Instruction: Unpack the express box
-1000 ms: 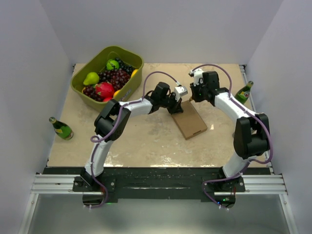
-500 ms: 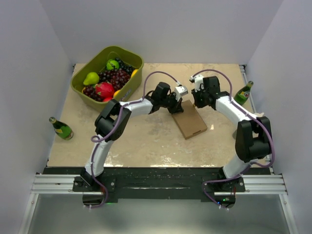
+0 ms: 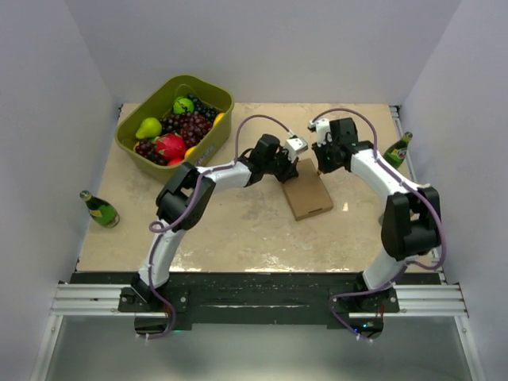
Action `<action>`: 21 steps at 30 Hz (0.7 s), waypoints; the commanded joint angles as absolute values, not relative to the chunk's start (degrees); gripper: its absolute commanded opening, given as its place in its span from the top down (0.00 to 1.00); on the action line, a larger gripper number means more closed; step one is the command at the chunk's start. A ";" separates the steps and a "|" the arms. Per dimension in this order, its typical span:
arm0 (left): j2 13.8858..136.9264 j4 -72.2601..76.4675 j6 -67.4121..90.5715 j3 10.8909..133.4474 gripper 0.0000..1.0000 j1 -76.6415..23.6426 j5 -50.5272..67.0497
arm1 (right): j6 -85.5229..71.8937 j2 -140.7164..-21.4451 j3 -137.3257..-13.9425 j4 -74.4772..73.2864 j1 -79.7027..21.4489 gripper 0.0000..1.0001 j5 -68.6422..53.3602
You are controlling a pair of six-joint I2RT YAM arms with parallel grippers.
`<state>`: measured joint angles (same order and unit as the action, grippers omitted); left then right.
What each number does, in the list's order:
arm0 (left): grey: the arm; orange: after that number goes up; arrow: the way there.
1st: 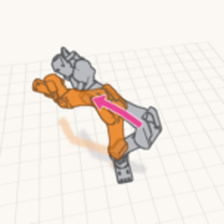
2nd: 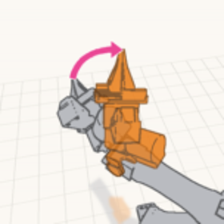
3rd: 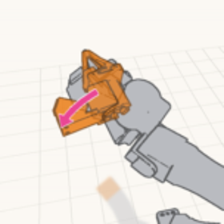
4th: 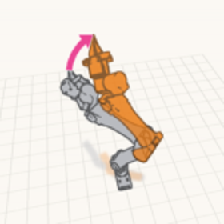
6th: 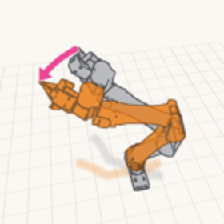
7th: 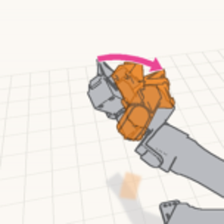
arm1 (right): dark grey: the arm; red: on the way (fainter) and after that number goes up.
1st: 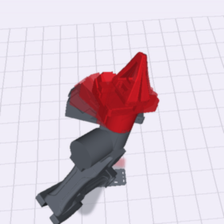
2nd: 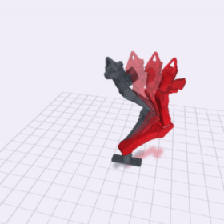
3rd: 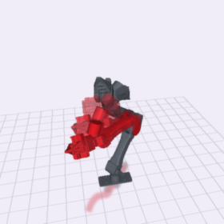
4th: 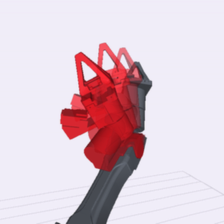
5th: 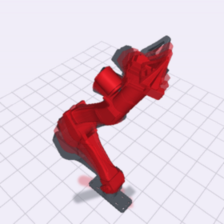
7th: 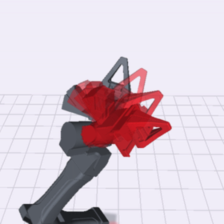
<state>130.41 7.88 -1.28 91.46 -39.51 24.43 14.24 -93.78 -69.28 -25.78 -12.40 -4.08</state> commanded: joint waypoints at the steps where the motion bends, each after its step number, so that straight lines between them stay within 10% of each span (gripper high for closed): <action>1: 131.76 0.09 -5.36 85.53 1.00 -36.57 11.34 | 13.54 -101.15 -79.44 -25.67 -15.64 1.00 -11.60; 21: 117.77 5.26 -3.43 77.25 1.00 -33.13 35.24 | 17.75 -102.57 -87.54 -19.42 -17.67 1.00 -15.99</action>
<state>115.33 2.09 -5.80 74.76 -33.50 29.45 14.17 -106.65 -87.50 -23.68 -18.28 -11.16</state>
